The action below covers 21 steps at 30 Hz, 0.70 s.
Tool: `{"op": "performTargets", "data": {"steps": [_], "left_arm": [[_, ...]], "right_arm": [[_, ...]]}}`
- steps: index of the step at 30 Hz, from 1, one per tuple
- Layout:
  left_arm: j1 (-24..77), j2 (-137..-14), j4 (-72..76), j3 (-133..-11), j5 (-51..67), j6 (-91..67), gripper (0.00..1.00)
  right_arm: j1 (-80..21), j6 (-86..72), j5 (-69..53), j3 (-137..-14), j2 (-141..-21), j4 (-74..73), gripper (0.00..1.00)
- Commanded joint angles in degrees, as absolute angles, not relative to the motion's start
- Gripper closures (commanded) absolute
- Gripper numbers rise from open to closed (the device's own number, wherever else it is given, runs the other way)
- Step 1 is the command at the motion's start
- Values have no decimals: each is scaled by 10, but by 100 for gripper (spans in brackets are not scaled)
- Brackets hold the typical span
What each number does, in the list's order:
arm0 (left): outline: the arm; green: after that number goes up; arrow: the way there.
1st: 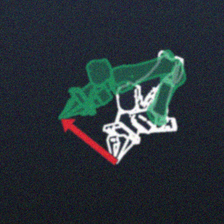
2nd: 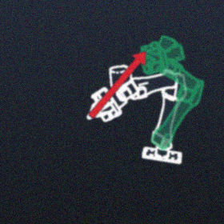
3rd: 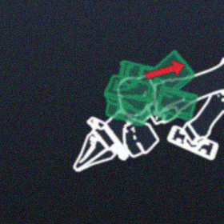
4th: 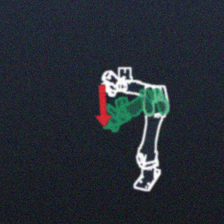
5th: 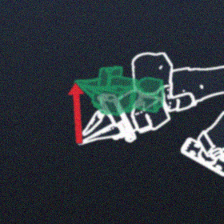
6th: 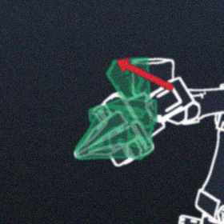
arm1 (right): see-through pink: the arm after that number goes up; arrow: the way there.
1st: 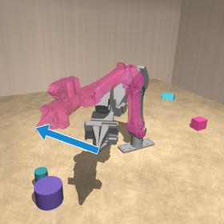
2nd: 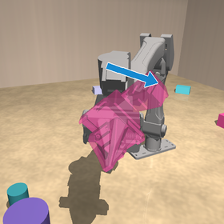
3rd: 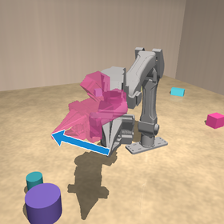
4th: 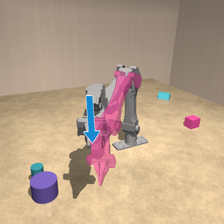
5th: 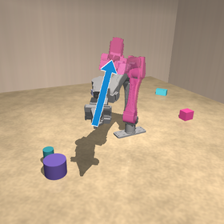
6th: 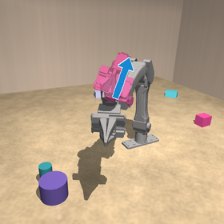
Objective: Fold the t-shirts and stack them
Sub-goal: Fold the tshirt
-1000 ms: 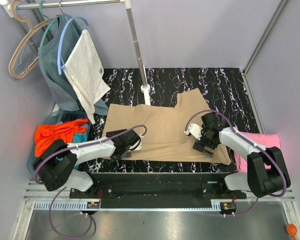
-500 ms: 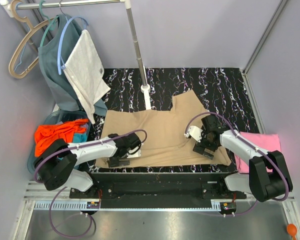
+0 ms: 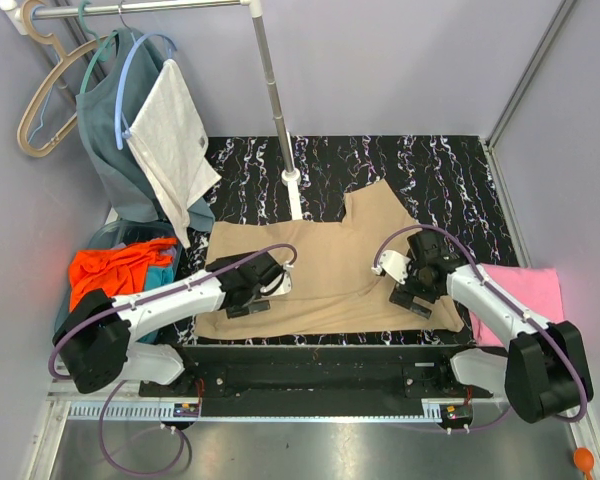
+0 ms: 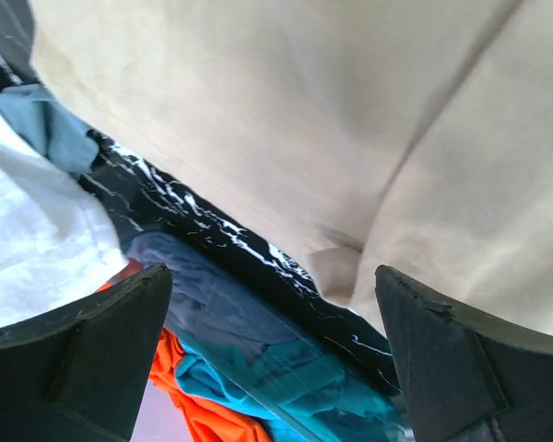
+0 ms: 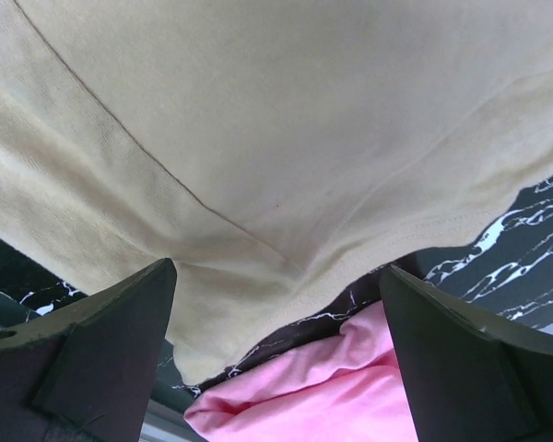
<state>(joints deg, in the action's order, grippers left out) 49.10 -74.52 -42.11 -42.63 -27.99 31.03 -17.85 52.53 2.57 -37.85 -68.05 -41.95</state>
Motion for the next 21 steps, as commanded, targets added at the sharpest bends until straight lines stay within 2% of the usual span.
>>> {"op": "performTargets", "data": {"steps": [1,10,14,17,21], "left_arm": [[490,-744,-382,-421,-322,328,1],[447,-694,-294,-389,-351,358,1],[394,-676,-236,-419,-305,351,1],[351,-679,-205,-453,-260,338,1],[295,-731,-190,-517,-197,319,1]], "right_arm": [[-181,525,46,-395,-659,-436,0],[-180,507,76,-392,-671,-376,0],[-172,441,95,-429,-686,-307,0],[-149,377,73,-490,-718,-264,0],[-97,303,16,-631,-825,-240,0]]}}
